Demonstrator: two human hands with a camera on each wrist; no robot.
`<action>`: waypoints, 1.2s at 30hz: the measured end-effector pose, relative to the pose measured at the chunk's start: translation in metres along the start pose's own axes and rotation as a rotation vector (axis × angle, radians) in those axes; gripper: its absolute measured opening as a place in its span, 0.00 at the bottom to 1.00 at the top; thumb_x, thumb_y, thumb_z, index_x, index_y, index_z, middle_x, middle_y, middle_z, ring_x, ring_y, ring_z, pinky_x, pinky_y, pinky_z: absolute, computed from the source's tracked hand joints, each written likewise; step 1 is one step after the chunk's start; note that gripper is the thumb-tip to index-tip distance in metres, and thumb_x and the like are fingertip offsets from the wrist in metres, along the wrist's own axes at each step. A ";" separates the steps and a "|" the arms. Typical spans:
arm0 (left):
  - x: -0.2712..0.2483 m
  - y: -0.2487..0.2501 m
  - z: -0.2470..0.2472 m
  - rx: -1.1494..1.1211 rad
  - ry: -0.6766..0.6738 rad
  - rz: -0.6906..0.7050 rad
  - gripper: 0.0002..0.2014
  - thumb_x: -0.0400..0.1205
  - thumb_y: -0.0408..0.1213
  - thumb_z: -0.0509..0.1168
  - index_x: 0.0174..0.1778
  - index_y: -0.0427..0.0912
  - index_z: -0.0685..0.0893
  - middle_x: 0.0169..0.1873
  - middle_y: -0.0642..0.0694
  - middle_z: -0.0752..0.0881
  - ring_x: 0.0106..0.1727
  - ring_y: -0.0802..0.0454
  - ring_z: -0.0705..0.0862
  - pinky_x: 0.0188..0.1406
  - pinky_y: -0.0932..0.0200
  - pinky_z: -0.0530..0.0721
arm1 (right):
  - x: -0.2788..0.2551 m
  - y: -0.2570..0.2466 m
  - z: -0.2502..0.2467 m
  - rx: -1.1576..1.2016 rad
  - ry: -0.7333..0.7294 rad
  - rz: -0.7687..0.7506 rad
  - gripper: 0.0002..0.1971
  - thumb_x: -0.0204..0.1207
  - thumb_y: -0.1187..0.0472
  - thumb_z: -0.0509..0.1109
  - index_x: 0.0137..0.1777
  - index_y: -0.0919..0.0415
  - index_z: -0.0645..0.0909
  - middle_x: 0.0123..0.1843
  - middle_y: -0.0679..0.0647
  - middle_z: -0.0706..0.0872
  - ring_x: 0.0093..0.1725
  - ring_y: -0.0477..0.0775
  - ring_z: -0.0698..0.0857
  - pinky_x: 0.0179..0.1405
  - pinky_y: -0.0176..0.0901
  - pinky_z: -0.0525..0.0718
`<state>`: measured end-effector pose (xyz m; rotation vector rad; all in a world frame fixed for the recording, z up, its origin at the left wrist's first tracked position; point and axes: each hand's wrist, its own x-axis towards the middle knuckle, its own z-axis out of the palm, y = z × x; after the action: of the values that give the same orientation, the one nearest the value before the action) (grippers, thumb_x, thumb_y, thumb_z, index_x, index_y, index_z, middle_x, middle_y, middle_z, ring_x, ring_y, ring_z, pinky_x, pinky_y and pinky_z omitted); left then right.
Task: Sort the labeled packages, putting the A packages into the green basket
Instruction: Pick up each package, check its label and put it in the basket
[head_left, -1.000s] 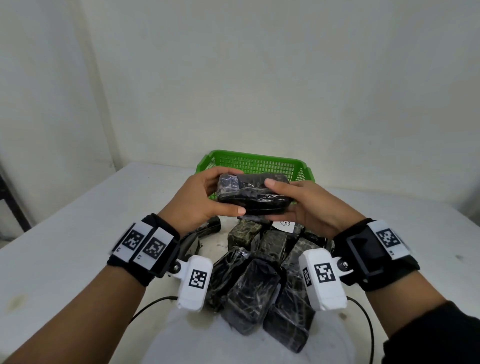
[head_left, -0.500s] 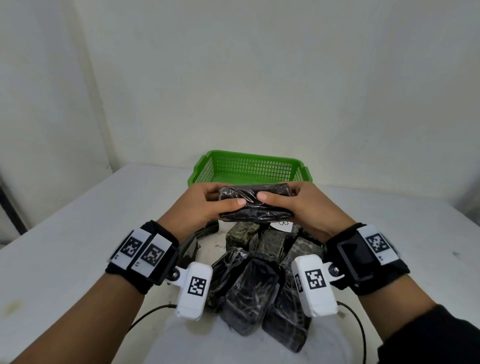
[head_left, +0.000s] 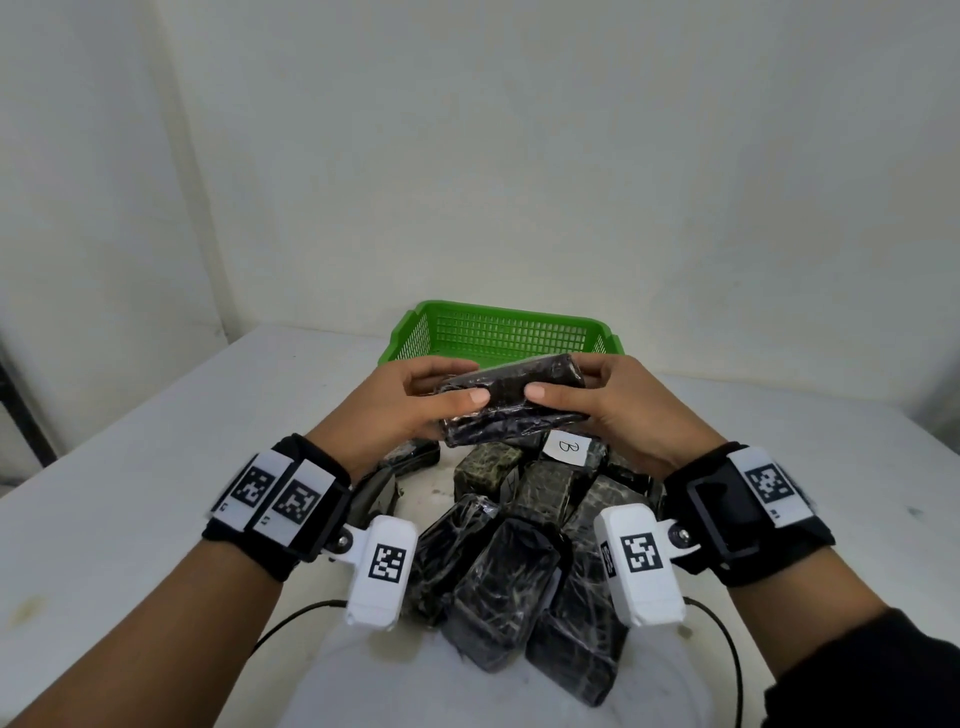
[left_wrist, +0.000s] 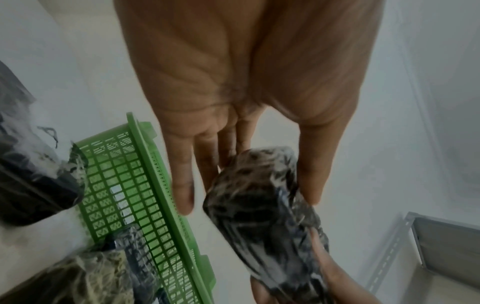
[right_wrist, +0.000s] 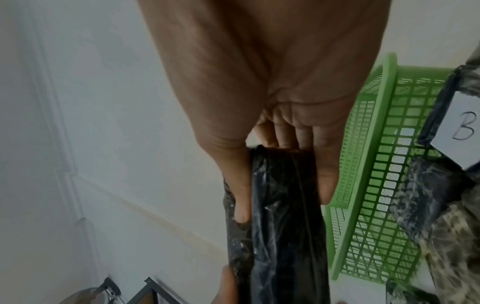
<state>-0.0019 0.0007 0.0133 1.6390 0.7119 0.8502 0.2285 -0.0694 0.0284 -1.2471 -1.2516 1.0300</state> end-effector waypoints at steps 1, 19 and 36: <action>-0.001 0.003 0.000 0.050 -0.030 0.000 0.24 0.71 0.42 0.80 0.64 0.52 0.87 0.54 0.49 0.92 0.52 0.54 0.91 0.45 0.62 0.88 | -0.001 -0.002 0.000 -0.033 0.010 -0.015 0.26 0.60 0.60 0.87 0.59 0.65 0.91 0.55 0.62 0.96 0.56 0.64 0.95 0.64 0.56 0.91; 0.005 0.001 0.012 0.036 0.012 0.065 0.36 0.62 0.33 0.84 0.66 0.48 0.79 0.63 0.50 0.88 0.66 0.49 0.86 0.71 0.42 0.81 | -0.009 -0.016 0.012 0.269 -0.144 0.181 0.30 0.75 0.43 0.76 0.73 0.60 0.84 0.71 0.68 0.88 0.69 0.70 0.89 0.73 0.65 0.85; -0.001 -0.007 0.022 -0.191 -0.116 -0.002 0.35 0.70 0.49 0.75 0.73 0.39 0.79 0.67 0.41 0.86 0.70 0.43 0.84 0.76 0.39 0.75 | -0.011 0.003 0.014 0.101 -0.136 0.027 0.23 0.71 0.52 0.80 0.62 0.65 0.89 0.61 0.59 0.94 0.61 0.53 0.93 0.64 0.39 0.89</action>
<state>0.0152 -0.0108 0.0031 1.5027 0.5347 0.7896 0.2135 -0.0791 0.0230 -1.1351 -1.2725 1.1989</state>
